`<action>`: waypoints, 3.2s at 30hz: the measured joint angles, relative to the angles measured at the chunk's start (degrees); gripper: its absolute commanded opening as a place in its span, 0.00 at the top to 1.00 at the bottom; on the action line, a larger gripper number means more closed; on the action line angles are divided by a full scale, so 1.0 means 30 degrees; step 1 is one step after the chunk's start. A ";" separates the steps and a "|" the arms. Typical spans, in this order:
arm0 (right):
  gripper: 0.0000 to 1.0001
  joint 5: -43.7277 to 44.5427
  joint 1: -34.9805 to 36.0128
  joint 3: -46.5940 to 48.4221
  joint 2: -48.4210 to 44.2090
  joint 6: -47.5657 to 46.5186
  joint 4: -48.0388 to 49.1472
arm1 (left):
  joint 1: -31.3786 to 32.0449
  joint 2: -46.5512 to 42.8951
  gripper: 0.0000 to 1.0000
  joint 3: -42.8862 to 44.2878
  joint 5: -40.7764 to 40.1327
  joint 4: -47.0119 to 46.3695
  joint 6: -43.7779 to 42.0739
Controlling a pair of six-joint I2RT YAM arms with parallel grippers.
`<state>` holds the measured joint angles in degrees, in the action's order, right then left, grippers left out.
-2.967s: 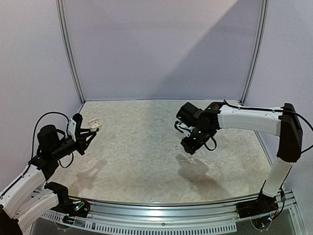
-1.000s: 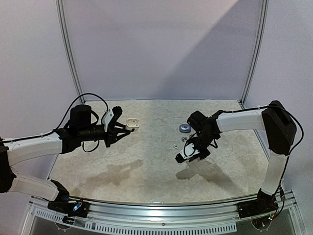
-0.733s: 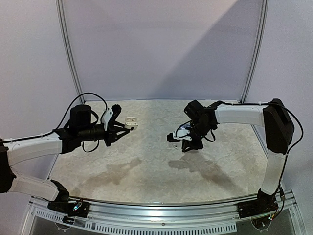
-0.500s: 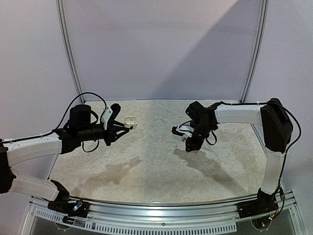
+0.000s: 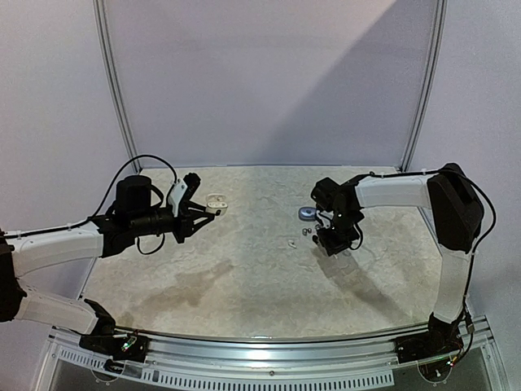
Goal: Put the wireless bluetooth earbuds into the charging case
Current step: Adjust the right earbud at the center of the board, then pick up the right earbud from the center of the board.
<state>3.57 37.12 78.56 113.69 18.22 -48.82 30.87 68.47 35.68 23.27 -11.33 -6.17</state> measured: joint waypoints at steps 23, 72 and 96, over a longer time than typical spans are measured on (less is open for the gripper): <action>0.58 0.0627 -0.0007 0.0809 0.0721 0.0342 -0.1260 | 0.0000 -0.0160 1.00 -0.0328 -0.0080 -0.0342 -0.0437; 0.61 -0.4124 -0.0131 0.0073 0.0474 0.0466 0.1989 | 0.0000 -0.0568 1.00 -0.0641 -0.0219 -0.0423 -0.0437; 0.64 -0.0029 -0.0044 0.1013 -0.0160 -0.1552 -0.1319 | 0.0000 -0.0568 1.00 -0.0641 -0.0211 -0.0423 -0.0444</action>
<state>3.49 36.99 81.60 113.21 13.56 -52.77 30.87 66.76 33.76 22.63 -12.60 -7.51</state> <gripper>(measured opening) 0.340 0.196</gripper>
